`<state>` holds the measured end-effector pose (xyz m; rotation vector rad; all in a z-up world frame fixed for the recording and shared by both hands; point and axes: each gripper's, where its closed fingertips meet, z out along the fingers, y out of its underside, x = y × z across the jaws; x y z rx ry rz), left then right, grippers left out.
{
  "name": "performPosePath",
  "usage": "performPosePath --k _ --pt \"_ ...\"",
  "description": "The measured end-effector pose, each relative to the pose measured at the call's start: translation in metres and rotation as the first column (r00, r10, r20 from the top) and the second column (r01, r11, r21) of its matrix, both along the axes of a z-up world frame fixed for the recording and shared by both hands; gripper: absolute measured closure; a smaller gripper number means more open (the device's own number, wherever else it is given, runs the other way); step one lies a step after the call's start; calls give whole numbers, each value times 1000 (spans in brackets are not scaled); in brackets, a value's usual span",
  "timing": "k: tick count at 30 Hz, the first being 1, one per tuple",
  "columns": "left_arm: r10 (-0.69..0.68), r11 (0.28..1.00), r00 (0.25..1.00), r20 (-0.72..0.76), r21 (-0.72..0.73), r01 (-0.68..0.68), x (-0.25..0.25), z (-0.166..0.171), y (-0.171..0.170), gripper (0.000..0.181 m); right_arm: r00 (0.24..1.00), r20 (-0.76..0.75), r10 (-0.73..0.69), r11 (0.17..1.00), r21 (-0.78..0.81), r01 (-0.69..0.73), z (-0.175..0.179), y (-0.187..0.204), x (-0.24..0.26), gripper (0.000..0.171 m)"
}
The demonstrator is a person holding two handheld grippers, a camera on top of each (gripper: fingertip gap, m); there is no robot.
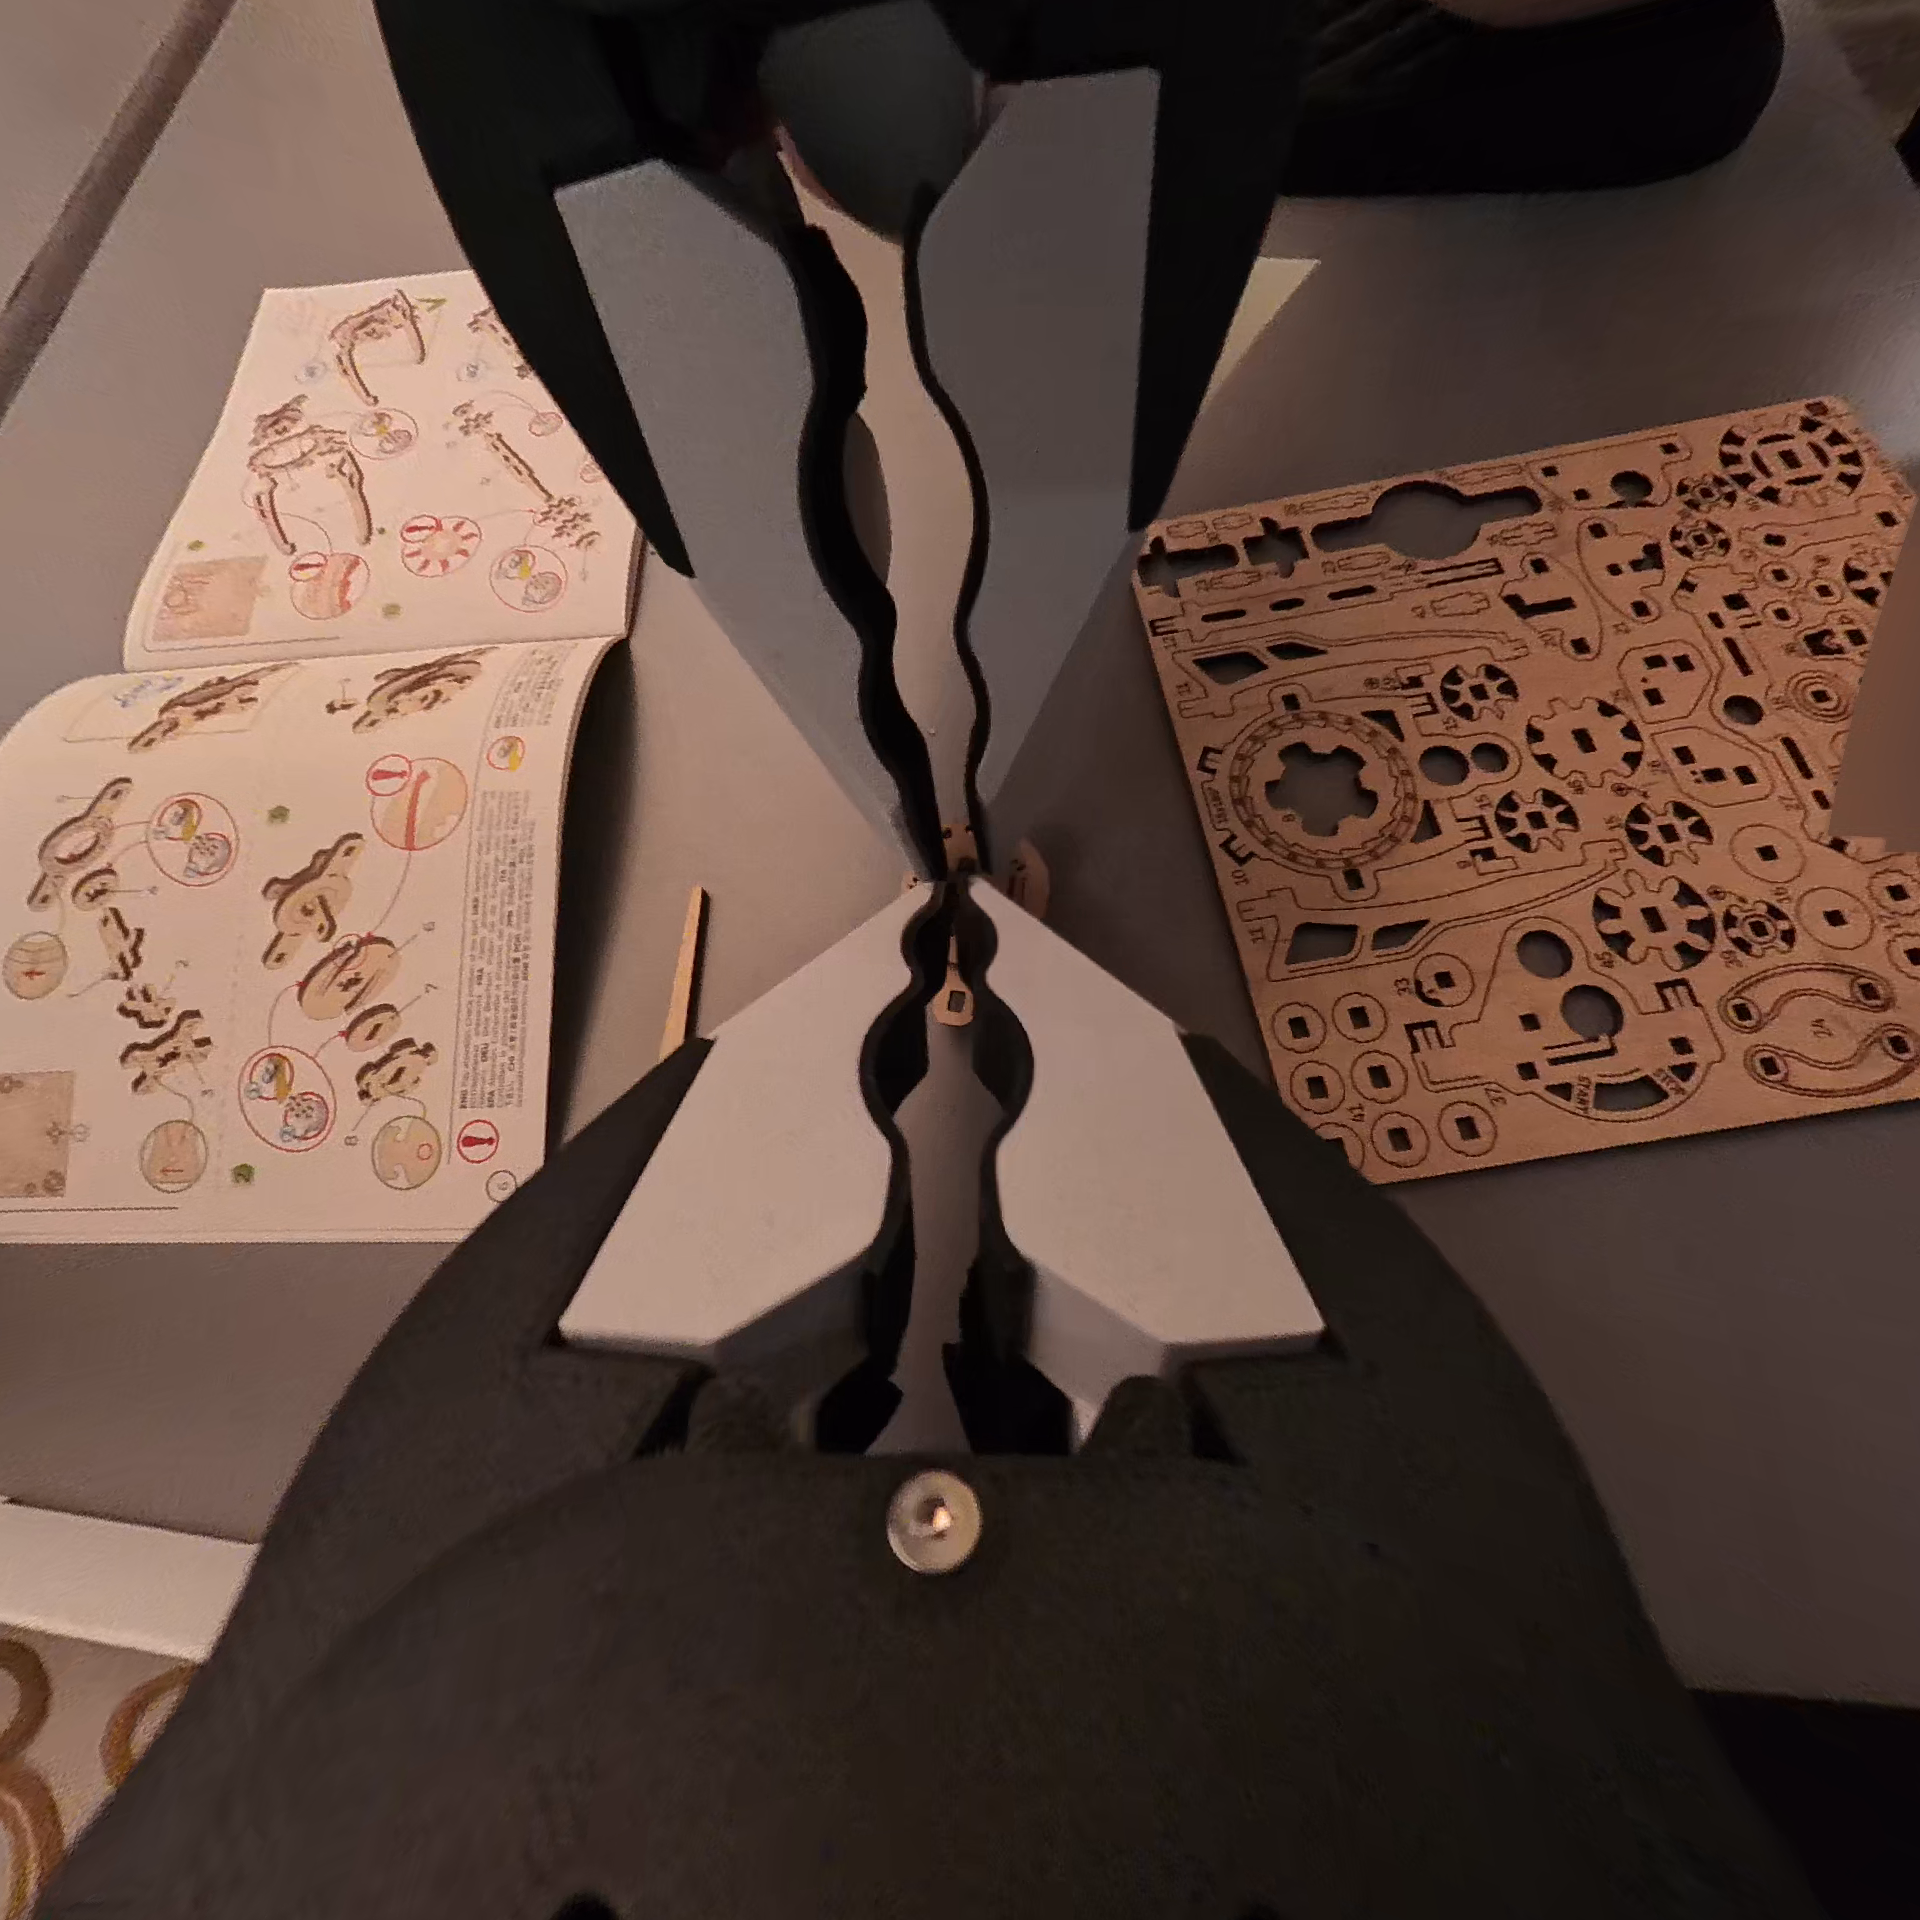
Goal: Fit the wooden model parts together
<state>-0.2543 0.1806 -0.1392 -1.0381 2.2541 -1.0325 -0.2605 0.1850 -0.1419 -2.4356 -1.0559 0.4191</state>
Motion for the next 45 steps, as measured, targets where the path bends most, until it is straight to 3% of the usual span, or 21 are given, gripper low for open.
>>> performPosePath --k 6,10,15,20,37,41,45 --pt "-8 1000 1000 2 -5 8 -1 0 -4 181 1000 28 8 1000 -1 -8 -1 -4 -1 162" --pt "-26 999 999 -33 -46 25 -5 -2 -8 166 999 54 -5 1000 -2 5 -4 -3 0 163" --pt "-27 999 1000 -6 38 27 -4 -3 -7 172 998 69 6 1000 8 -7 -4 -3 1 162" --pt "-12 998 999 -30 -57 10 -3 -2 -6 172 999 32 -14 999 -36 15 -4 -3 1 162" --pt "4 998 999 -35 -59 -6 -3 -3 -6 172 998 50 -32 999 -20 33 -5 -3 2 164" --pt "20 997 999 -29 -68 -22 -1 -3 -3 180 999 48 -20 1000 -1 20 -5 -3 1 164" --pt "-32 988 995 -91 -152 18 -9 0 -14 152 995 -89 -38 999 3 38 -4 -3 2 165"
